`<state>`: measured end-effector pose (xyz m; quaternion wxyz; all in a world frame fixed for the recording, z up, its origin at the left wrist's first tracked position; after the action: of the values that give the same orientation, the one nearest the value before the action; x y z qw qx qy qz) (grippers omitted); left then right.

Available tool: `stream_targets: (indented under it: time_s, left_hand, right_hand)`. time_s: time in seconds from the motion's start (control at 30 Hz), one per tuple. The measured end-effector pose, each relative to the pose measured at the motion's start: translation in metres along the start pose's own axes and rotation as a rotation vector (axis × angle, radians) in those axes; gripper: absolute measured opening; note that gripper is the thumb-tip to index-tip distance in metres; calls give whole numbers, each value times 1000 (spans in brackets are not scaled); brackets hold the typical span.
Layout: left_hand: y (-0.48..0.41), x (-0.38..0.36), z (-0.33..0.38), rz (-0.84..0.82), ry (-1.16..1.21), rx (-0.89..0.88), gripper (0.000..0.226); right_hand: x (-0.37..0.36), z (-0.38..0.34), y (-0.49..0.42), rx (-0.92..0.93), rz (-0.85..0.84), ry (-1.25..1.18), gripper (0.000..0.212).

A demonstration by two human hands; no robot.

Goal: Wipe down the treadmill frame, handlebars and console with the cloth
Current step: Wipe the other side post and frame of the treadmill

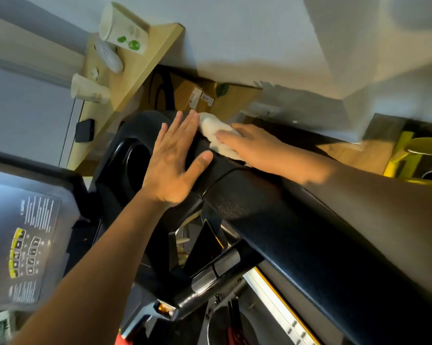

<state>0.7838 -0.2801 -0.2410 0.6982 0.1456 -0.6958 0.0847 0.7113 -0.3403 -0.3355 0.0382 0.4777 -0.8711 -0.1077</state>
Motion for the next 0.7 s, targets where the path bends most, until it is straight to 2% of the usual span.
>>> stream_targets:
  time_s: [0.17, 0.23, 0.27, 0.33, 0.43, 0.57, 0.63, 0.7]
  left_hand:
    - [1, 0, -3, 4, 81, 42, 71]
    - [0, 0, -3, 7, 86, 37, 71]
    - [-1, 0, -3, 8, 82, 36, 72]
    - [0, 0, -3, 7, 74, 34, 71]
    - [0, 0, -1, 18, 60, 23, 69]
    - [-1, -2, -1, 24, 61, -3, 68]
    - [-1, -2, -2, 28, 56, -13, 67]
    - [-1, -2, -4, 36, 53, -14, 64]
  right_hand:
    - [13, 4, 60, 55, -169, -288, 49]
    - [25, 12, 69, 33, -197, -261, 53]
    - [25, 10, 69, 45, -210, -210, 48]
    - [25, -9, 67, 157, -194, 43, 44]
    - [14, -36, 74, 321, -145, 351, 60]
    - [1, -57, 87, 574, 33, 714, 59]
    - [-2, -59, 79, 563, -8, 678, 60]
    - [-6, -52, 67, 469, -109, 588, 59]
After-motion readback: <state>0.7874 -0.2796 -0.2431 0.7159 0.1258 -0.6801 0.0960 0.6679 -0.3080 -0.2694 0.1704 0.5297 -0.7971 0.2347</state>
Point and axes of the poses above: each hand's wrist, its own y-axis away from the middle knuckle, its own x-axis out of the back of the hand, z = x × y, the point moved 10 cm from there along -y, towards the middle knuckle, and after that the axes turned 12 degrees about z, right-handed, at the moved point
